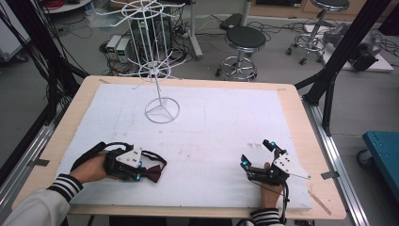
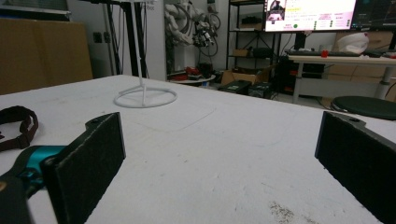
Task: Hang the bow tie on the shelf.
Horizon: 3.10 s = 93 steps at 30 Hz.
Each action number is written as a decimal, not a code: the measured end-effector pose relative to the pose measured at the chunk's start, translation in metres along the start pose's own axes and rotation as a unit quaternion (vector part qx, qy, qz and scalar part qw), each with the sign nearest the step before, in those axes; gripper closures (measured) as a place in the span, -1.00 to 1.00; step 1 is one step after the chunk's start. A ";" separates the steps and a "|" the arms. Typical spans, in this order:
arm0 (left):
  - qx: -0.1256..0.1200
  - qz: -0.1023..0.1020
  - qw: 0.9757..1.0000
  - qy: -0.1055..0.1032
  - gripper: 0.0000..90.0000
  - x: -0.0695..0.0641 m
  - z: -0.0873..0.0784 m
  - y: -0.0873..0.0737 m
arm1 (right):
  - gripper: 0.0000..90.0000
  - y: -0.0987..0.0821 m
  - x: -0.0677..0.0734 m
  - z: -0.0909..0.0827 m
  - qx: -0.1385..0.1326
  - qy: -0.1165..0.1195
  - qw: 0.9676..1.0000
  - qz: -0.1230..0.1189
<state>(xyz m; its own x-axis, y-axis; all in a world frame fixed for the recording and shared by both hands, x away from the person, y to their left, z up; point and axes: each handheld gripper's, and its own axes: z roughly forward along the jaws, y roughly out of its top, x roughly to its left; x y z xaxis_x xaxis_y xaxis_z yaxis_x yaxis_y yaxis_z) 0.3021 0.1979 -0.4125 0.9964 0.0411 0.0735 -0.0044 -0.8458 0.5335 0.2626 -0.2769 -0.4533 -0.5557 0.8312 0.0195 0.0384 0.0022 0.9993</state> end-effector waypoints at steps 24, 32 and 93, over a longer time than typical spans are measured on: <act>-0.157 -0.095 0.981 0.069 0.70 0.008 -0.041 -0.006 | -0.98 0.000 0.000 0.000 0.000 0.001 1.000 -0.001; -0.228 -0.134 0.958 0.111 0.70 0.013 -0.061 -0.014 | -0.98 0.000 0.000 0.000 0.002 0.000 1.000 -0.001; -0.339 -0.231 0.862 0.298 0.70 0.054 -0.151 0.004 | -0.98 0.000 0.000 0.000 -0.001 0.001 1.000 -0.003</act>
<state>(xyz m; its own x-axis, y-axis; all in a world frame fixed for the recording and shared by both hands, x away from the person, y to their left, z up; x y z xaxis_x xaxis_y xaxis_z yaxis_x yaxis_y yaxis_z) 0.3429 0.2771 -0.2795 0.6859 0.7269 0.0337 0.1305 -0.1684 0.9770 0.2630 -0.2769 -0.4533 -0.5568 0.8305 0.0135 0.0338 0.0063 0.9994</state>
